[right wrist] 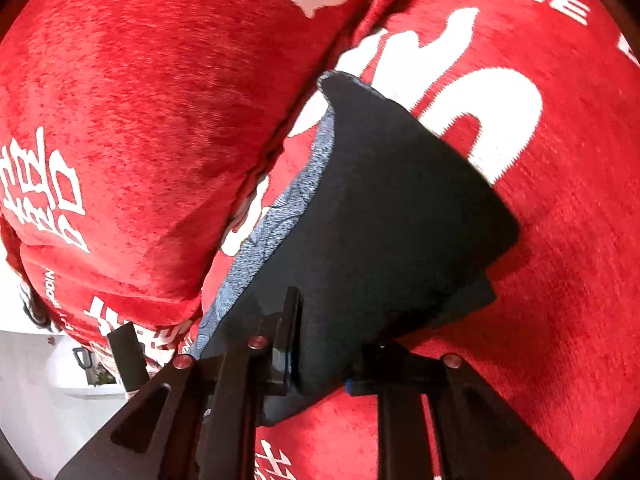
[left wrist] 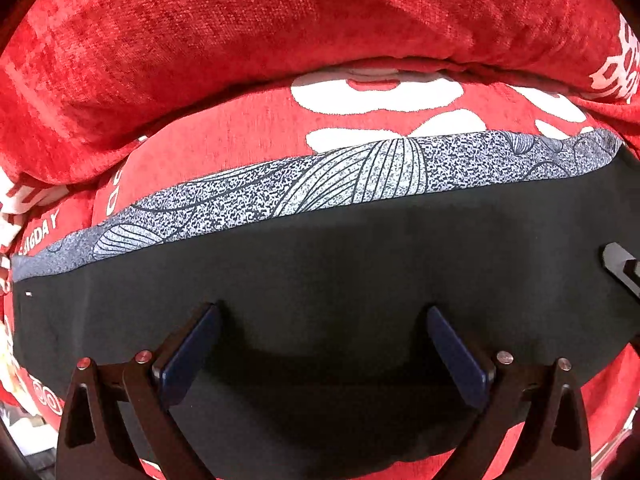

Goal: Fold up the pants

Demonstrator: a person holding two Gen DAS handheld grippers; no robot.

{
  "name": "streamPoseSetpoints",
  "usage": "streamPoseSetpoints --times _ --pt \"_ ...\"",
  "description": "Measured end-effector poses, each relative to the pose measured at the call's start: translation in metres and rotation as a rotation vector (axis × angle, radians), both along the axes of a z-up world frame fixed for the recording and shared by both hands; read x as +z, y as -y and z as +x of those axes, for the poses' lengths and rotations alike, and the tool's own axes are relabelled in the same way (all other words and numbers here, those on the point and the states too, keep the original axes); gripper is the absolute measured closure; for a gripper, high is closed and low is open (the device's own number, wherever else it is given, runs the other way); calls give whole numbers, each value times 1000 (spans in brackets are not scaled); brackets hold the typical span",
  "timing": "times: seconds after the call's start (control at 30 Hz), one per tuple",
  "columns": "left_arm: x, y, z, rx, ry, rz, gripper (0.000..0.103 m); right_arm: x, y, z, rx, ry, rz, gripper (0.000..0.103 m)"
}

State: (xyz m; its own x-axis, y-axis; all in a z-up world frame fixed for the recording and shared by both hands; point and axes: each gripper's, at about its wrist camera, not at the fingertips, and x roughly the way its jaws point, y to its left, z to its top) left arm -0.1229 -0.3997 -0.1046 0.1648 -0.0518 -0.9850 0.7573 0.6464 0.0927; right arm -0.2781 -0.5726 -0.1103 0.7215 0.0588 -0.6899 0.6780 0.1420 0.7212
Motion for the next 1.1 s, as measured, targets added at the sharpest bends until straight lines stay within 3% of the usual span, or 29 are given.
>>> streamPoseSetpoints --times 0.1,0.3,0.37,0.47,0.73,0.93,1.0,1.1 --pt "0 -7 2 5 -8 -4 0 -8 2 -3 -7 -6 19 74" --pt "-2 -2 8 -2 -22 -1 0 -11 4 0 -17 -41 35 75" --pt "-3 -1 10 -3 -25 -5 0 -1 3 9 19 -96 -17 84" --pt "-5 -9 16 -3 -26 -23 0 22 -3 21 61 -145 -114 87" --pt "-10 -22 22 -13 -24 -74 0 92 -45 72 247 -195 -411 88" --pt "-8 -36 26 -42 -26 -97 0 115 -85 106 389 -267 -564 88" --pt "0 -48 37 -13 -7 -87 0 122 -98 115 419 -288 -607 88" --pt "19 -80 64 41 9 -137 0 134 -116 126 468 -337 -692 88"
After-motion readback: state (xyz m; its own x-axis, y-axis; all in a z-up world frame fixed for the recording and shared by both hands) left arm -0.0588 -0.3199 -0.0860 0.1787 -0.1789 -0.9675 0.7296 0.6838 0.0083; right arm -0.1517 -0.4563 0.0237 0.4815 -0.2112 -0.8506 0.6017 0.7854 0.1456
